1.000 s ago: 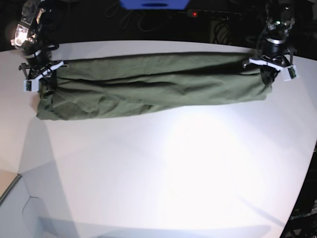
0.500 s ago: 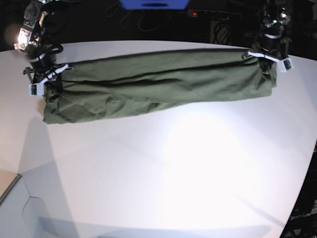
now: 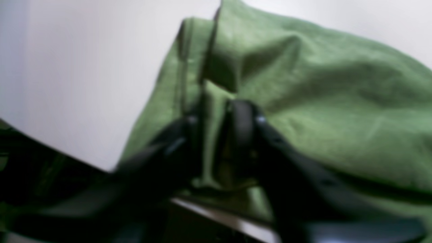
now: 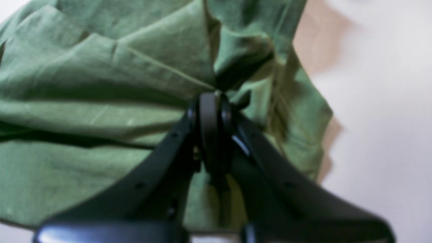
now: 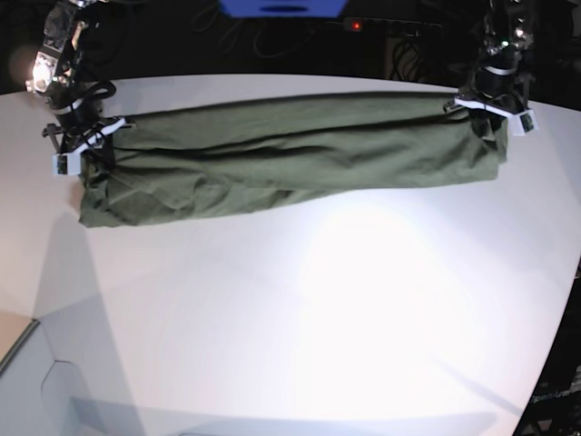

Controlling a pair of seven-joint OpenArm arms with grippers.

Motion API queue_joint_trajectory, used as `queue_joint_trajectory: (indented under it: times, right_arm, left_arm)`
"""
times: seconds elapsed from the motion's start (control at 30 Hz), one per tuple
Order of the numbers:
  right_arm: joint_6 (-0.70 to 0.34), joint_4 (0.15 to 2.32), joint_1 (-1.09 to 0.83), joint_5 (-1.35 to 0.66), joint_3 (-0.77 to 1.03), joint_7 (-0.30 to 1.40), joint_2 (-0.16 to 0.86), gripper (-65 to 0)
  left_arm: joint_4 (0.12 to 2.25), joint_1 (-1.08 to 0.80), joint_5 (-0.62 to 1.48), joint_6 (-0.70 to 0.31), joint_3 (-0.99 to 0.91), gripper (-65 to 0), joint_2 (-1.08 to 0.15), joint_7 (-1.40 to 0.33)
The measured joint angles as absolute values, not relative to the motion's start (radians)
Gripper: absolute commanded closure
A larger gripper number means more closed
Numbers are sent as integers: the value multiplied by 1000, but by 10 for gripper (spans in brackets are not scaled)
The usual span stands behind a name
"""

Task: Layout the t-shirt on the table in an organized manner, then fold the t-shirt properly
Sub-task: 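Roll the folded strip over with both grippers holding its ends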

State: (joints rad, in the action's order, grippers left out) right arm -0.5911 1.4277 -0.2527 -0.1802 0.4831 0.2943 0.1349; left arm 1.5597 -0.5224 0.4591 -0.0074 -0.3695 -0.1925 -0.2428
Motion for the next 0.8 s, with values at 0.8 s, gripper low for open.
queue_joint_trajectory:
  times: [0.8]
  right_arm:
    - [-591, 1428, -253, -181, 483, 294, 135, 0]
  left_arm:
    - [1580, -495, 454, -4, -483, -319, -166, -265]
